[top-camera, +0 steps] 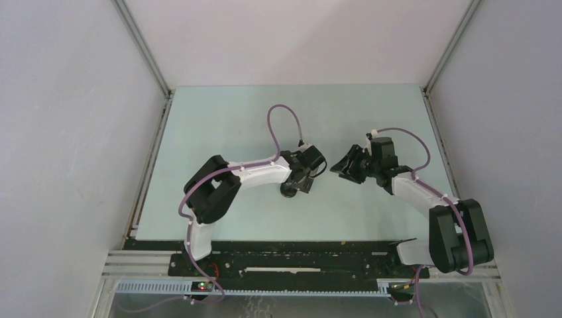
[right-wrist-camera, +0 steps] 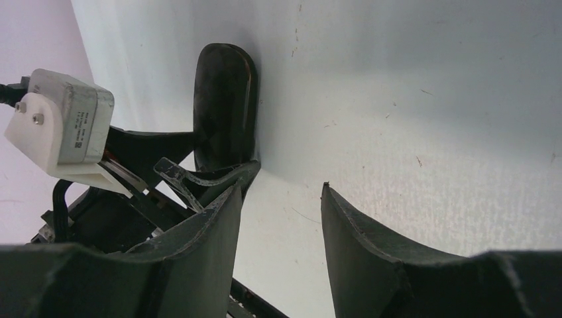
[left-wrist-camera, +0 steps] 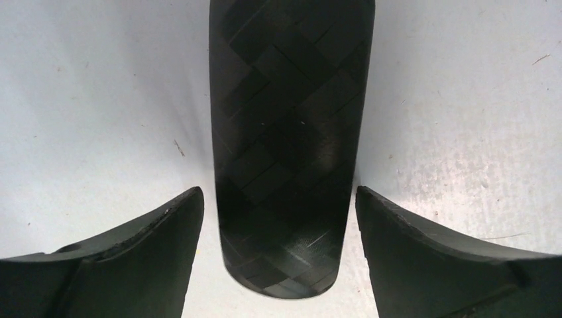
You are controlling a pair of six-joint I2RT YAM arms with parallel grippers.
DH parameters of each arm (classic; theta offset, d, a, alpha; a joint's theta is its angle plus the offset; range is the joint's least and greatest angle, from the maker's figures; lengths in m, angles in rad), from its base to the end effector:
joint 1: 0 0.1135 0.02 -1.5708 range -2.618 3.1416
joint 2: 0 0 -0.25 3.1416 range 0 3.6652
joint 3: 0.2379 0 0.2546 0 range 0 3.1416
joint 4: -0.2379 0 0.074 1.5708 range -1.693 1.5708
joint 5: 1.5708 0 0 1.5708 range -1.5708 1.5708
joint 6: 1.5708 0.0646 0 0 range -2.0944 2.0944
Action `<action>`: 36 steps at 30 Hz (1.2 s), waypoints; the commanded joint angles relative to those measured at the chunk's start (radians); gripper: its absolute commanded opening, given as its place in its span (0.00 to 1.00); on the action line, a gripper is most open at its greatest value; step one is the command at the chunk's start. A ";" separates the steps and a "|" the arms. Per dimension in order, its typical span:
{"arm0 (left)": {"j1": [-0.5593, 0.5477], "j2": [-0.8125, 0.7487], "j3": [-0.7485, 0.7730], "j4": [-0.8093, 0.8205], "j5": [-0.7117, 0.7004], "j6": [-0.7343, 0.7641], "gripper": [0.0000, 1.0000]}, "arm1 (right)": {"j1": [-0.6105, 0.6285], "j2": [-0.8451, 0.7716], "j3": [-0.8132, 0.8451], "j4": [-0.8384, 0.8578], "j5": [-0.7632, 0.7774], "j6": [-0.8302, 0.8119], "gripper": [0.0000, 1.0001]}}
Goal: Organize the sunglasses
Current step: Adjust the sunglasses case at the center of the board, then reset both arms
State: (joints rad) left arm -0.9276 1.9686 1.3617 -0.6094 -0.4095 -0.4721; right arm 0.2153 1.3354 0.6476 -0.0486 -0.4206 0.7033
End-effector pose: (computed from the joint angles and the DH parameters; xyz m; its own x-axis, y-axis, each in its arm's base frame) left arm 0.2608 -0.3051 0.1272 -0.7970 0.3679 -0.4790 0.3241 0.9297 0.1747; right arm 0.2772 0.0876 0.1566 -0.8177 0.4255 -0.3877 0.0502 0.7237 0.6883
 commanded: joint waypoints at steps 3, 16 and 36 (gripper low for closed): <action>-0.005 -0.122 0.044 -0.017 -0.037 -0.010 0.90 | -0.007 -0.035 -0.003 0.010 -0.004 -0.010 0.56; 0.030 -0.485 0.049 -0.068 -0.022 -0.024 0.89 | -0.042 -0.322 0.149 -0.274 0.175 -0.126 0.58; 0.111 -1.050 -0.267 -0.039 -0.250 -0.048 0.91 | -0.047 -0.682 0.282 -0.545 0.753 -0.245 0.76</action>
State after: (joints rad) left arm -0.8200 0.9291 1.1603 -0.6533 -0.5629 -0.4900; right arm 0.1715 0.6529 0.9607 -0.5632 0.2527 0.4763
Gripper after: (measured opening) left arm 0.902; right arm 0.760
